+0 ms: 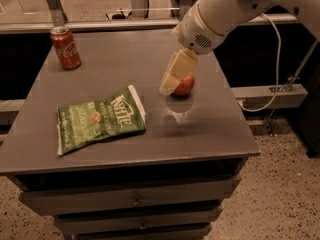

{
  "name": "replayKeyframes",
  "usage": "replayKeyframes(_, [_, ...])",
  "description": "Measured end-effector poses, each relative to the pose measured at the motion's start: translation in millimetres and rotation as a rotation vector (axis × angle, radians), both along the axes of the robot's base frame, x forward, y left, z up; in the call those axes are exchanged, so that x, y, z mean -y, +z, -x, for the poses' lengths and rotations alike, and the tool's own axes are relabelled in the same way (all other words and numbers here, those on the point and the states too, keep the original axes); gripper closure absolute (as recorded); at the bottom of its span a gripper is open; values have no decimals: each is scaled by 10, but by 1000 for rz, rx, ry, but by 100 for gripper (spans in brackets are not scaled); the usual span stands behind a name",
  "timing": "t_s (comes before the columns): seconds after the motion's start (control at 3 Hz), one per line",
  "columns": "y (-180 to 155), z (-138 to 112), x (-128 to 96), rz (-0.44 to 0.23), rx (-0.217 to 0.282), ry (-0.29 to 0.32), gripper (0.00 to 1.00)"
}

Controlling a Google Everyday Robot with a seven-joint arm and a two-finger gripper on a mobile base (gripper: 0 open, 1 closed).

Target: Pick coke can

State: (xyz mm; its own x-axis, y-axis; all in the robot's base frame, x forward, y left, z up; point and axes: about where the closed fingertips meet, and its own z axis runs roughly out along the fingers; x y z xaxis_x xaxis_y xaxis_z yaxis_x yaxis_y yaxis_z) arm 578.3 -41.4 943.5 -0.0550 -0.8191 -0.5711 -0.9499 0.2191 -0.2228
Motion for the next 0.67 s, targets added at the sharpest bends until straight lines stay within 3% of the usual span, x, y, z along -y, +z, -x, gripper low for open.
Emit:
replayKeyframes(0.33, [5,-3,-18,-5,3,2,0])
replayKeyframes(0.67, [-115,-375,-474,-102,27,10,0])
